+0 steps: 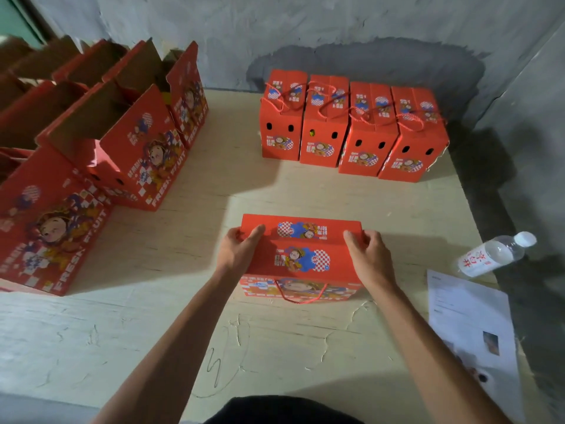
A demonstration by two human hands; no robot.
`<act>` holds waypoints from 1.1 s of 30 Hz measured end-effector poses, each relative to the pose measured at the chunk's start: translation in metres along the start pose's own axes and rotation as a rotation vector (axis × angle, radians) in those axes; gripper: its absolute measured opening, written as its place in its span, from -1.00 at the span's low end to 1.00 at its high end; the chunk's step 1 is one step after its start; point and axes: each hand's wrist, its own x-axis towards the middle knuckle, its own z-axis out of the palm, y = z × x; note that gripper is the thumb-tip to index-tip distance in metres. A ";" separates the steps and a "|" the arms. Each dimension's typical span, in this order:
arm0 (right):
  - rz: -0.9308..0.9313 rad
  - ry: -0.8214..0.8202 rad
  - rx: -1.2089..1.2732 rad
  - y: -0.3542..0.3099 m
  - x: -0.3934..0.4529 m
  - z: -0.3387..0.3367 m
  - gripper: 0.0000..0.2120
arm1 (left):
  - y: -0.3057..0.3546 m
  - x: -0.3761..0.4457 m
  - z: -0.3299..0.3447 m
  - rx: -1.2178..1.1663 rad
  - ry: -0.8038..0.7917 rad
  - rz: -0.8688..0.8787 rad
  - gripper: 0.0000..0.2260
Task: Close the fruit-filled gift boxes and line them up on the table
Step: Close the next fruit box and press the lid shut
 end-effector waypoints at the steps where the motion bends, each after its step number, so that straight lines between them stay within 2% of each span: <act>1: 0.014 0.001 0.050 0.001 -0.002 -0.002 -0.60 | 0.001 -0.001 0.000 -0.038 0.000 -0.011 -0.55; 4: 0.057 -0.013 0.180 0.006 -0.008 -0.003 -0.68 | 0.002 -0.006 0.001 -0.104 -0.015 -0.058 -0.49; 8: 0.122 -0.022 0.225 0.008 -0.010 0.003 -0.68 | -0.003 -0.006 0.000 -0.215 -0.078 -0.163 -0.63; 14: 0.095 -0.059 0.263 0.008 -0.008 0.004 -0.67 | 0.002 -0.001 -0.007 -0.300 -0.260 -0.222 -0.50; 19: 0.114 -0.150 0.293 0.005 -0.007 -0.003 -0.56 | 0.008 0.007 -0.013 -0.233 -0.467 -0.360 -0.47; 22: 0.178 -0.228 0.297 0.002 -0.006 -0.008 -0.45 | 0.014 0.018 -0.019 -0.042 -0.578 -0.393 -0.42; 24: 0.217 -0.256 0.233 -0.004 -0.005 -0.012 -0.39 | 0.018 0.022 -0.019 0.117 -0.591 -0.360 -0.42; 25: 0.167 -0.210 0.136 -0.006 -0.005 -0.014 -0.33 | 0.017 0.024 -0.017 0.153 -0.561 -0.338 -0.44; 26: 0.031 -0.117 0.002 -0.010 -0.005 -0.015 -0.30 | 0.015 0.027 -0.014 0.162 -0.515 -0.318 -0.47; 27: -0.181 -0.008 -0.124 -0.013 -0.006 -0.014 -0.35 | 0.014 0.029 -0.011 0.157 -0.463 -0.300 -0.50; 29: -0.626 0.102 -0.280 -0.023 -0.017 -0.001 -0.65 | 0.014 0.034 -0.007 0.125 -0.384 -0.262 -0.53; 30: -0.720 0.062 -0.298 -0.028 -0.026 0.008 -0.74 | 0.015 0.035 -0.006 0.114 -0.339 -0.227 -0.50; 31: -0.732 0.008 -0.297 -0.031 -0.034 0.017 -0.72 | 0.018 0.035 -0.006 0.128 -0.292 -0.173 -0.40; 32: -0.706 -0.025 -0.297 -0.033 -0.041 0.026 -0.67 | 0.019 0.036 -0.005 0.205 -0.249 -0.062 -0.26; 33: -0.684 -0.026 -0.301 -0.034 -0.044 0.031 -0.64 | 0.022 0.038 -0.004 0.324 -0.230 0.119 -0.16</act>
